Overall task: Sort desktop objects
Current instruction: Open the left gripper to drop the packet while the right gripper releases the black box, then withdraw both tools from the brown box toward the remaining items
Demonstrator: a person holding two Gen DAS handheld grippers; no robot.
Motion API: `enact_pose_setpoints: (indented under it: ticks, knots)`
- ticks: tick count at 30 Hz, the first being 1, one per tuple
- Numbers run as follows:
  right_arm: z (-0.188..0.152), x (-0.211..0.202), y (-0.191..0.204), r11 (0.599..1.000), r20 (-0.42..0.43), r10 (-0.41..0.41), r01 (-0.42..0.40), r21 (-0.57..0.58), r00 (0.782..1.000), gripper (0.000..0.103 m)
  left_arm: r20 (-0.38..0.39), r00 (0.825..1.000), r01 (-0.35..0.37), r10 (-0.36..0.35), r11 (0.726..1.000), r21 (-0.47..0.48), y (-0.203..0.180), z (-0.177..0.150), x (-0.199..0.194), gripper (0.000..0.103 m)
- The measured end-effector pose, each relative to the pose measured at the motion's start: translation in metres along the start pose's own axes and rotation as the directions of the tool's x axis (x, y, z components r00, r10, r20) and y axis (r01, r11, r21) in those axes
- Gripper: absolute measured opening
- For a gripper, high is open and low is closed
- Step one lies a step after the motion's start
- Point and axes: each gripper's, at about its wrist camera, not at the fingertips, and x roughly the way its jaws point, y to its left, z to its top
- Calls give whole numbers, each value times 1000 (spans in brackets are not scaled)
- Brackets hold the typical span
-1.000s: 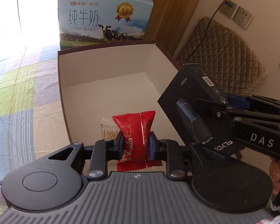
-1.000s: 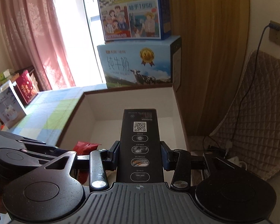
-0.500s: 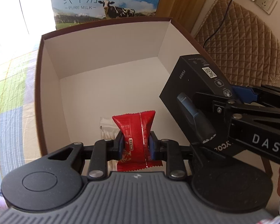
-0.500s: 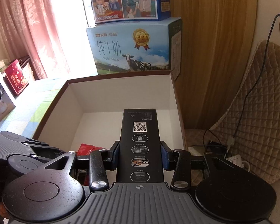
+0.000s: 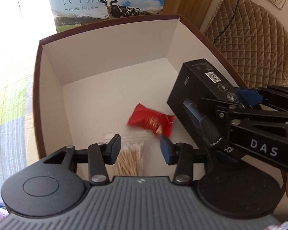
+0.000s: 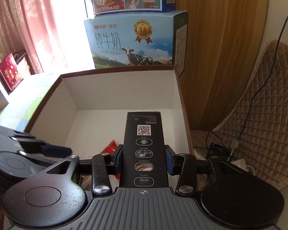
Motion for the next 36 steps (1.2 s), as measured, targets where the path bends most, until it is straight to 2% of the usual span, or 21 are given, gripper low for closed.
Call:
enact_pose_setpoints:
  ticks: [4, 8, 10, 11, 12, 13, 15, 17, 22, 24, 32, 36]
  knots:
    - [-1, 7, 1, 1000, -7, -13, 13, 3, 1000, 41, 8, 1000, -10, 10, 1000, 0, 4, 1, -4, 44]
    - [-4, 9, 3, 998, 27, -66, 66, -7, 997, 41, 12, 1000, -21, 21, 1000, 5, 6, 1, -6, 44]
    - [-5, 8, 2, 998, 49, -54, 55, -6, 997, 41, 15, 1000, -23, 23, 1000, 10, 6, 0, -7, 45]
    - [-5, 7, 1, 999, 47, -48, 48, -1, 998, 47, 15, 1000, -22, 22, 1000, 11, 6, 0, -8, 47]
    - [-5, 5, -1, 999, 42, -45, 45, 1, 998, 57, 15, 1000, -20, 20, 1000, 13, 5, -1, -9, 47]
    - [-5, 1, -1, 999, 48, -32, 32, -1, 998, 59, 17, 1000, -18, 18, 1000, 16, 5, -2, -10, 47]
    - [-6, -7, -1, 1000, 59, -10, 10, -6, 998, 73, 20, 1000, -20, 20, 1000, 22, 4, -3, -12, 48]
    - [-8, -15, -2, 1000, 66, -10, 10, -9, 998, 78, 24, 1000, -19, 18, 999, 32, 2, -5, -15, 52]
    - [-14, -35, -7, 999, 44, 39, -39, -2, 998, 85, 43, 999, -29, 26, 997, 78, -4, -15, -29, 59]
    - [-18, -43, -7, 999, 47, 46, -46, -8, 998, 90, 48, 999, -23, 19, 996, 84, -5, -20, -35, 60]
    - [-31, -71, -1, 996, 63, 84, -84, 0, 994, 98, 72, 997, -26, 21, 997, 74, -4, -37, -64, 68]
    - [-37, -82, 1, 996, 64, 87, -88, 7, 994, 101, 84, 996, -36, 31, 997, 65, -1, -44, -78, 69]
